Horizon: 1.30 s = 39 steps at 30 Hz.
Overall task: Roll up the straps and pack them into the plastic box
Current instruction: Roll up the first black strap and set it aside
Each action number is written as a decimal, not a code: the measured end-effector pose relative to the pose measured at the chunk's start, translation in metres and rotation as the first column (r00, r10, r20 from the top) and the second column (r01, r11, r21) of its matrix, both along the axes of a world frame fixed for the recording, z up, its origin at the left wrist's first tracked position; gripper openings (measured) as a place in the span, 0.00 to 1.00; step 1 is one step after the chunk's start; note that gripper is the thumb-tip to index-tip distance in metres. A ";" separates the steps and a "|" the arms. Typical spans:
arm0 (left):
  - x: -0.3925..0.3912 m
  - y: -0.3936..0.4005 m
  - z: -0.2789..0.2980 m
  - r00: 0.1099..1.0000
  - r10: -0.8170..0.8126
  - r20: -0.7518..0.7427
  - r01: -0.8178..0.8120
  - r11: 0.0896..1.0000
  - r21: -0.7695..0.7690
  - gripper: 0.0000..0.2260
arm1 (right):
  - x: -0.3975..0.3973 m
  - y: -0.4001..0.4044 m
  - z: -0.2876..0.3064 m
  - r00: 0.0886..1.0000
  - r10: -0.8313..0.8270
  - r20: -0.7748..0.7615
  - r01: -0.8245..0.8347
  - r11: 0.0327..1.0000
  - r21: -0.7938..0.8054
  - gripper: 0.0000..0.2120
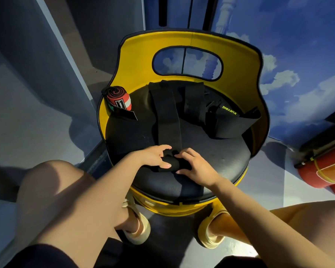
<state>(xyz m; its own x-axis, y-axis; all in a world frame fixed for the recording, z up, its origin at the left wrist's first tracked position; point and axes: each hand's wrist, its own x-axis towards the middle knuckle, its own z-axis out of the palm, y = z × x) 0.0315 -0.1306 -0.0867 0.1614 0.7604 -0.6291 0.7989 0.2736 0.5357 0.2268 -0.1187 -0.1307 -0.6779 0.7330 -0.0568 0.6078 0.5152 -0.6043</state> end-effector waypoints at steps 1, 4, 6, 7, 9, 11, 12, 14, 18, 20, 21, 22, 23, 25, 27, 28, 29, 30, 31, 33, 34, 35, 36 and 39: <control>-0.001 -0.003 -0.003 1.000 0.014 0.003 -0.014 1.000 0.026 0.31 | -0.001 0.000 0.001 1.000 -0.022 -0.018 0.022 0.999 -0.033 0.25; -0.004 -0.010 -0.005 0.998 0.049 -0.038 -0.040 0.977 0.208 0.25 | -0.004 0.004 0.006 0.999 -0.050 0.008 0.050 0.995 -0.090 0.25; 0.000 -0.012 -0.001 0.992 0.069 -0.106 -0.026 0.933 0.359 0.18 | -0.006 0.009 0.010 0.998 -0.058 0.037 0.062 0.991 -0.116 0.25; 0.003 -0.013 0.001 0.985 0.067 -0.159 0.004 0.911 0.412 0.16 | -0.007 0.013 0.012 0.997 -0.058 0.051 0.065 0.989 -0.135 0.25; 0.007 -0.014 0.002 0.965 0.046 -0.257 0.077 0.890 0.449 0.14 | -0.010 0.019 0.016 0.995 -0.047 0.085 0.062 0.980 -0.187 0.24; 0.008 -0.015 0.002 0.950 0.013 -0.311 0.126 0.897 0.423 0.19 | -0.012 0.025 0.020 0.991 -0.043 0.126 0.073 0.967 -0.243 0.24; 0.008 -0.015 0.002 0.942 -0.004 -0.335 0.149 0.900 0.409 0.21 | -0.013 0.028 0.022 0.989 -0.047 0.143 0.084 0.960 -0.267 0.23; 0.007 -0.015 0.000 0.936 -0.003 -0.352 0.156 0.901 0.405 0.23 | -0.015 0.032 0.024 0.985 -0.059 0.164 0.107 0.949 -0.297 0.23; 0.007 -0.013 -0.005 0.977 0.099 -0.190 -0.014 0.914 0.405 0.21 | -0.017 0.027 0.021 0.984 -0.149 0.095 0.168 0.957 -0.238 0.25; 0.005 -0.008 -0.005 0.983 0.107 -0.147 -0.046 0.927 0.371 0.21 | -0.016 0.019 0.016 0.973 -0.227 -0.034 0.223 0.971 -0.091 0.23; 0.003 -0.005 -0.004 0.984 0.102 -0.146 -0.044 0.934 0.356 0.21 | -0.015 0.015 0.012 0.970 -0.229 -0.083 0.229 0.973 -0.016 0.22; 0.001 -0.002 -0.004 0.984 0.096 -0.147 -0.041 0.939 0.342 0.21 | -0.014 0.010 0.009 0.972 -0.211 -0.105 0.216 0.976 0.035 0.21; 0.000 0.001 -0.004 0.986 0.093 -0.142 -0.041 0.943 0.329 0.22 | -0.013 0.006 0.005 0.976 -0.189 -0.111 0.197 0.978 0.065 0.22; -0.002 0.006 -0.004 0.989 0.094 -0.118 -0.054 0.951 0.305 0.21 | -0.013 0.004 0.001 0.979 -0.174 -0.110 0.184 0.979 0.089 0.24; -0.003 0.009 -0.005 0.990 0.109 -0.084 -0.082 0.957 0.278 0.21 | -0.017 0.008 0.000 0.973 -0.199 -0.116 0.209 0.974 0.085 0.23; -0.003 0.011 -0.006 0.990 0.125 -0.065 -0.103 0.958 0.267 0.21 | -0.019 0.011 0.002 0.969 -0.216 -0.117 0.225 0.972 0.068 0.22; -0.003 0.012 -0.007 0.988 0.144 -0.049 -0.126 0.956 0.265 0.21 | -0.021 0.016 0.004 0.966 -0.231 -0.112 0.237 0.971 0.039 0.22; -0.003 0.013 -0.007 0.986 0.164 -0.039 -0.147 0.950 0.275 0.20 | -0.023 0.020 0.007 0.966 -0.239 -0.099 0.240 0.971 0.006 0.22; -0.002 0.013 -0.008 0.982 0.184 -0.036 -0.164 0.938 0.306 0.19 | -0.024 0.025 0.009 0.968 -0.236 -0.080 0.235 0.972 -0.024 0.22; 0.000 0.014 -0.010 0.975 0.216 -0.054 -0.174 0.890 0.421 0.16 | -0.026 0.035 0.012 0.976 -0.216 -0.033 0.214 0.975 -0.058 0.22; 0.001 0.013 -0.010 0.972 0.225 -0.073 -0.165 0.864 0.476 0.14 | -0.027 0.039 0.014 0.977 -0.213 -0.010 0.212 0.975 -0.074 0.22; 0.002 0.013 -0.010 0.969 0.227 -0.094 -0.148 0.845 0.515 0.13 | -0.028 0.043 0.014 0.976 -0.218 0.012 0.218 0.972 -0.092 0.22; 0.003 0.012 -0.010 0.969 0.219 -0.115 -0.126 0.837 0.532 0.14 | -0.030 0.046 0.015 0.973 -0.226 0.035 0.229 0.967 -0.110 0.22; 0.003 0.011 -0.011 0.967 0.147 -0.210 -0.025 0.869 0.495 0.24 | -0.033 0.055 0.015 0.965 -0.246 0.087 0.258 0.953 -0.158 0.22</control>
<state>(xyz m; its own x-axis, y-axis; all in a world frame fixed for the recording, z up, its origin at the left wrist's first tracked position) 0.0343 -0.1197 -0.0979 -0.0233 0.9818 -0.1884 0.9022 0.1018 0.4192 0.1942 -0.0634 -0.1161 -0.4631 0.8559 -0.2301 0.7458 0.2360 -0.6230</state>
